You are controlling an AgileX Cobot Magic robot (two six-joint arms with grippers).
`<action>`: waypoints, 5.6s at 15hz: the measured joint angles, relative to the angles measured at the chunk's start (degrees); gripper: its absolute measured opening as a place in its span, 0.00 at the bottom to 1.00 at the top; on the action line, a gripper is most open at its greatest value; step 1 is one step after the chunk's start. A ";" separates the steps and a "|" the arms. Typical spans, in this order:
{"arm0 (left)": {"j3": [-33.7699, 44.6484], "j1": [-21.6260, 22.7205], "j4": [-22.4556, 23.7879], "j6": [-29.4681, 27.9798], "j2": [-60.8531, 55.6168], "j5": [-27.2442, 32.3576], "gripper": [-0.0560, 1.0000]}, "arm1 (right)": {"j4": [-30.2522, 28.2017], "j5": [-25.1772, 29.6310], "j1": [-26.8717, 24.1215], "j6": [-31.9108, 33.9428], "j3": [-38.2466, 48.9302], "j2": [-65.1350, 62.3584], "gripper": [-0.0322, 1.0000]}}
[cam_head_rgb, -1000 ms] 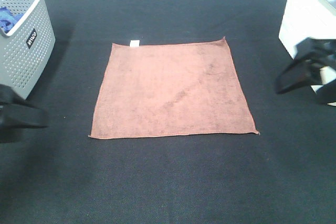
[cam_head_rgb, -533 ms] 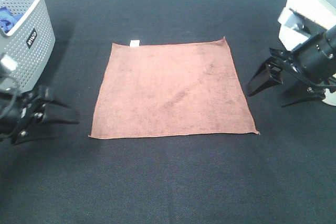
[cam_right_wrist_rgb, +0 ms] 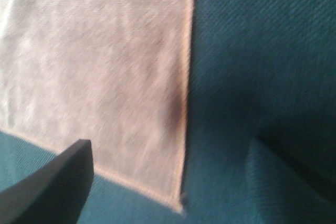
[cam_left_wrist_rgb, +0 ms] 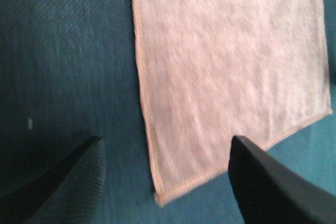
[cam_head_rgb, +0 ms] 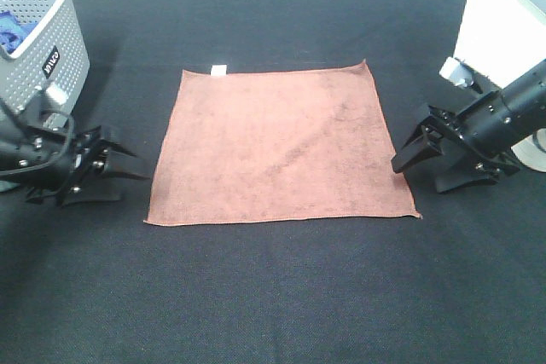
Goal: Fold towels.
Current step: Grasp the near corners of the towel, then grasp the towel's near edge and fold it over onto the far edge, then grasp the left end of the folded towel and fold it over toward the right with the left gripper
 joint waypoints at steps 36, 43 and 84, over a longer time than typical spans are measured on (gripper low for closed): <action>-3.55 -10.83 11.40 -14.84 -7.73 -7.51 0.05 | -4.81 -3.95 7.79 9.45 -5.16 -4.01 0.03; -21.26 -10.83 15.99 -16.50 1.72 -13.12 0.05 | -5.79 -0.06 7.79 12.20 -30.88 12.55 0.03; -44.35 -11.12 72.88 -74.66 8.54 11.29 0.07 | -14.21 11.00 7.79 20.00 -35.81 14.32 0.85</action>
